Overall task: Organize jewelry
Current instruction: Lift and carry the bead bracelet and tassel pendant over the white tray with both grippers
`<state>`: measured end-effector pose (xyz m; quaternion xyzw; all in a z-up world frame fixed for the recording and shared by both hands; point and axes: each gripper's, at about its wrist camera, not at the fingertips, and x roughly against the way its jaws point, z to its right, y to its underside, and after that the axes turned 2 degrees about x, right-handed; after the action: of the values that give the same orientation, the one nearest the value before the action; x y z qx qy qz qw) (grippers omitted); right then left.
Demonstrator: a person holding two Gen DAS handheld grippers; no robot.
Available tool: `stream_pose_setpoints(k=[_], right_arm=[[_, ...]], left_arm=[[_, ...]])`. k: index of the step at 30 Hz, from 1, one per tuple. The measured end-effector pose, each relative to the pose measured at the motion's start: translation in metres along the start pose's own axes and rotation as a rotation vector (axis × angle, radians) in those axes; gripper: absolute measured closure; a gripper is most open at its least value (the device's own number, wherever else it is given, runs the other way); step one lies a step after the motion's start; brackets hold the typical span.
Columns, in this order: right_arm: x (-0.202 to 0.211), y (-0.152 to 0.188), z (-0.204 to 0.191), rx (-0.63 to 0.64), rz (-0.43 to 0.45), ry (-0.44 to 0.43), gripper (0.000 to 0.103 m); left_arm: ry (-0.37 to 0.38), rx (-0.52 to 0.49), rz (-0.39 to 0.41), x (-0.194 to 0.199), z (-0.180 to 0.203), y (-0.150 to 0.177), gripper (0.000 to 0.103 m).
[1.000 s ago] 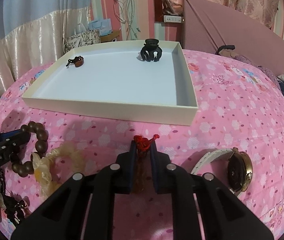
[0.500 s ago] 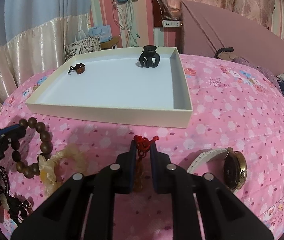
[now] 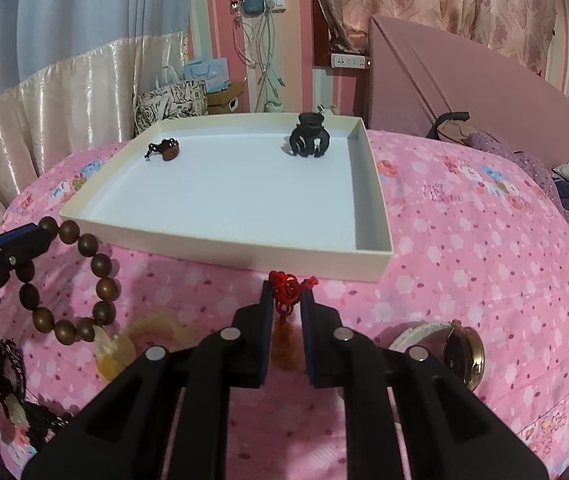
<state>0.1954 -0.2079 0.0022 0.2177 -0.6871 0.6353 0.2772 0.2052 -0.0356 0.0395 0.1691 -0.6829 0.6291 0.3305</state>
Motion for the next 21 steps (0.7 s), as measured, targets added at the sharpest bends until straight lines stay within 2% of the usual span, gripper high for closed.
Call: stream_pose_setpoints(k=[13, 17, 21], right_arm=[[0.005, -0.046, 0.003, -0.038, 0.043, -0.008, 0.090], [-0.002, -0.062, 0.008, -0.053, 0.052, -0.007, 0.090], [-0.016, -0.065, 0.015, -0.081, 0.047, -0.019, 0.090]], left_arm=[[0.043, -0.032, 0.117, 0.030, 0.010, -0.053, 0.086], [0.064, -0.008, 0.138, 0.022, 0.006, -0.070, 0.086], [0.063, 0.023, 0.104, -0.004, -0.003, -0.073, 0.086]])
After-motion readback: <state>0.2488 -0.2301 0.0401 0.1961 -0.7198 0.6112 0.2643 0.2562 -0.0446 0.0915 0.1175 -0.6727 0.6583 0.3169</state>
